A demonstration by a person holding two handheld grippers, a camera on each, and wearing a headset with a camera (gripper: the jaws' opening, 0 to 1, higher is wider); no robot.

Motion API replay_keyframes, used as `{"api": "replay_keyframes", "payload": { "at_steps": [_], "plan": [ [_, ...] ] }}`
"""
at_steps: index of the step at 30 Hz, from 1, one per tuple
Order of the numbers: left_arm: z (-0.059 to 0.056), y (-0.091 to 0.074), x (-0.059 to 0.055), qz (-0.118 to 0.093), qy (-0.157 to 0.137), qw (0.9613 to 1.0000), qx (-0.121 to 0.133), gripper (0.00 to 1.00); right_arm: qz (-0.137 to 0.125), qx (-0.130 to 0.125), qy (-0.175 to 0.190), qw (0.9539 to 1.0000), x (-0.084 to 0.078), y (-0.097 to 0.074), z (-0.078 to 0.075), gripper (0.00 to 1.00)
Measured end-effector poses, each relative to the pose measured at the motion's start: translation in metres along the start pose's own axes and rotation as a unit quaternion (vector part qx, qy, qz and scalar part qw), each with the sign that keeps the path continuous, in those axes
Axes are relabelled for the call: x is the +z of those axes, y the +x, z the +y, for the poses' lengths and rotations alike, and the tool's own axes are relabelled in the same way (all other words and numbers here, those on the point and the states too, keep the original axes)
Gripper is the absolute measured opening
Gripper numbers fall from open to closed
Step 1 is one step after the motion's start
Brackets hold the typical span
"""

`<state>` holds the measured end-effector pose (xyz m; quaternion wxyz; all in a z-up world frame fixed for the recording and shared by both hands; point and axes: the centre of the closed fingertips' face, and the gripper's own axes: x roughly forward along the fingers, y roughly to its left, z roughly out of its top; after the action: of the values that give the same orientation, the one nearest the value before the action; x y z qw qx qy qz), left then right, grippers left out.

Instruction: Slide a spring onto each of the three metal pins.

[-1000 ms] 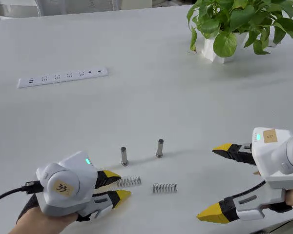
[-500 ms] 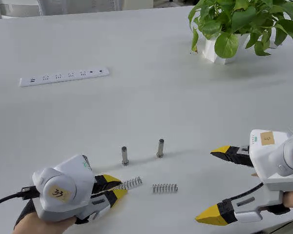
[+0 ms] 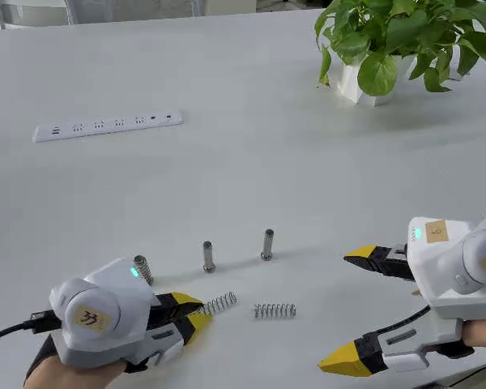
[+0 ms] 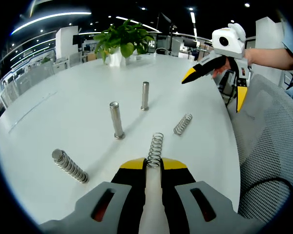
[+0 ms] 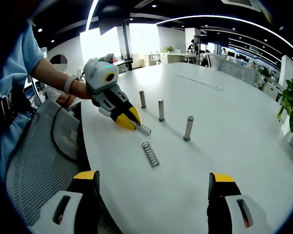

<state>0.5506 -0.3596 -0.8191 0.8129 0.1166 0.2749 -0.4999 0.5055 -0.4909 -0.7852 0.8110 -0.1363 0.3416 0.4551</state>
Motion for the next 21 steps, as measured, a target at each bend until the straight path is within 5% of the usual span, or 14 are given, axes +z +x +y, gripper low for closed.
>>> {"api": "replay_keyframes", "payload": {
  "at_steps": [15,21],
  "plan": [
    [-0.009,-0.013,0.007,-0.034,-0.030,0.9989,0.010,0.07,-0.038,0.020,0.017,0.9989,0.026,0.012,0.016,0.89],
    [-0.015,-0.021,0.019,-0.061,-0.038,0.9973,0.013,0.07,-0.062,0.034,0.036,0.9969,0.039,0.018,0.026,0.86]
  ]
}}
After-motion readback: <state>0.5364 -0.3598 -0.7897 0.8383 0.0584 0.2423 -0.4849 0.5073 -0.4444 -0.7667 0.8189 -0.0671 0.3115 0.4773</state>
